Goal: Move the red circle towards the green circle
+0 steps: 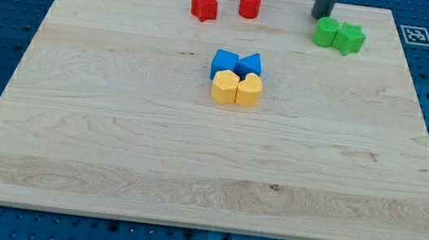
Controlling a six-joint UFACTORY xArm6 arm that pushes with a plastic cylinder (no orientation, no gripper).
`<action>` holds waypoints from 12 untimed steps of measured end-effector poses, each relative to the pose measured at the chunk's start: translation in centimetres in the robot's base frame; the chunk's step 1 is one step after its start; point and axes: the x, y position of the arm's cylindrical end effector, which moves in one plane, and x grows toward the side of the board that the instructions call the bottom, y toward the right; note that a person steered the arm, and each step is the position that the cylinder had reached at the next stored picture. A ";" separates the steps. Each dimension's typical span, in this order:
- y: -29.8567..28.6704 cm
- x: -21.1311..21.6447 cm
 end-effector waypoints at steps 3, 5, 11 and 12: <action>-1.1 0.0; -2.2 0.0; -9.7 -2.9; -11.5 -2.7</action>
